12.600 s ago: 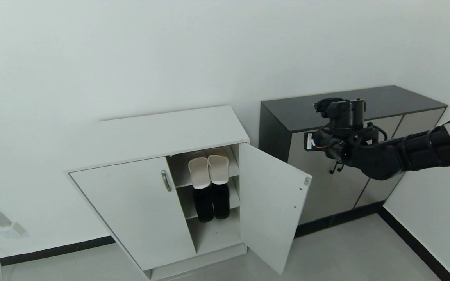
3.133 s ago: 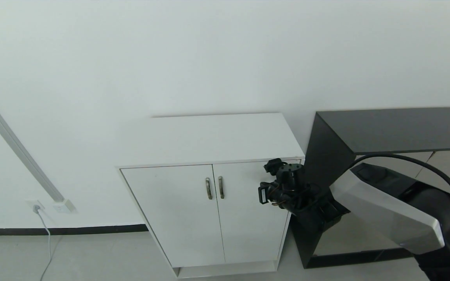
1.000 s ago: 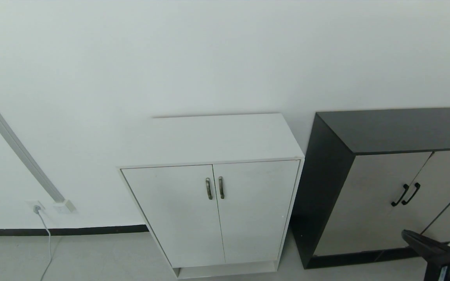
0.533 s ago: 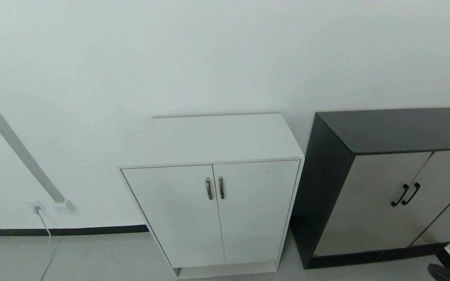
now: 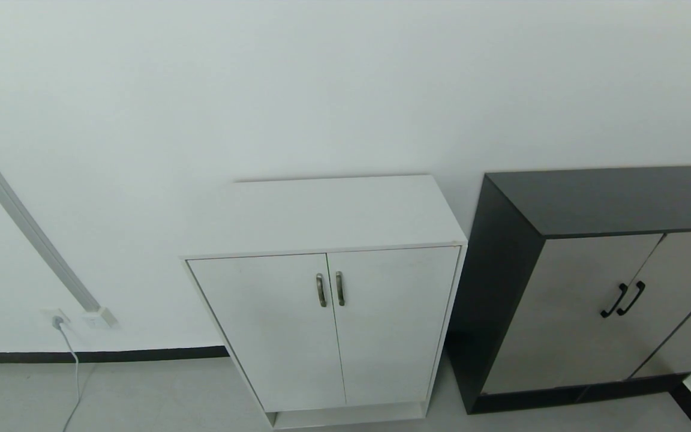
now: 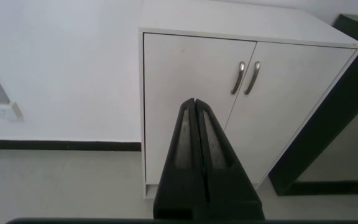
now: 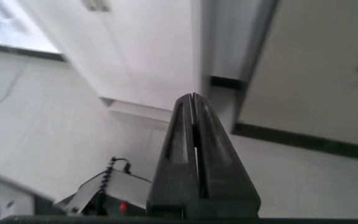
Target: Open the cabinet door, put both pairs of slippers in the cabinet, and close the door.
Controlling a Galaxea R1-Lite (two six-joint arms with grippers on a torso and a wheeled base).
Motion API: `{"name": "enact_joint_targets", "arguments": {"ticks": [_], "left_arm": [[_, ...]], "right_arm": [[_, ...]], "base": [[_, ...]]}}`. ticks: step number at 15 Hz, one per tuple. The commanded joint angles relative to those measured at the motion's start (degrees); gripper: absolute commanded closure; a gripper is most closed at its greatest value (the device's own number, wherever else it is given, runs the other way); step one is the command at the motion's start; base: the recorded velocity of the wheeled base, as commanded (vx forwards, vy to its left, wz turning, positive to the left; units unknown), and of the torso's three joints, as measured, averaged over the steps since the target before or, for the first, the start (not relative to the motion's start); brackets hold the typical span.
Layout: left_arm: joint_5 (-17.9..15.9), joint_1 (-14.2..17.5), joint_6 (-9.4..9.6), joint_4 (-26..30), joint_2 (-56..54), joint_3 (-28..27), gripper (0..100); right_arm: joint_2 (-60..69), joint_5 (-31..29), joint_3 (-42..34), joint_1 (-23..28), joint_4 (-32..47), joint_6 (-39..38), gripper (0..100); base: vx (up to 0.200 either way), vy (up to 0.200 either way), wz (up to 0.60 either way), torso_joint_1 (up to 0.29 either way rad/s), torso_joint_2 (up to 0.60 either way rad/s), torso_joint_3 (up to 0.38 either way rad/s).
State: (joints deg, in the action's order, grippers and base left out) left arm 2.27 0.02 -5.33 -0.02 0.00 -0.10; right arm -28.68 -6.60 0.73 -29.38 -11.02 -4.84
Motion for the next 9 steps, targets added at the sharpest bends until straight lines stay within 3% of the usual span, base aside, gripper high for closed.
{"name": "enact_joint_targets", "arguments": {"ticks": [1,9], "left_arm": [[0.02,0.06,-0.03,-0.06,0.0,0.01,100],[0.11,-0.02,-0.03,0.02,0.0,0.01,100]], "right_arm": [[2.76,0.44,-0.73,-0.06,0.39,0.09,100],[8.03,6.95,-0.64,0.55,11.28,3.7,100]], "base": [[0.0,0.0,0.0,0.0,0.0,0.0],[0.0,0.0,0.0,0.0,0.0,0.0]]}}
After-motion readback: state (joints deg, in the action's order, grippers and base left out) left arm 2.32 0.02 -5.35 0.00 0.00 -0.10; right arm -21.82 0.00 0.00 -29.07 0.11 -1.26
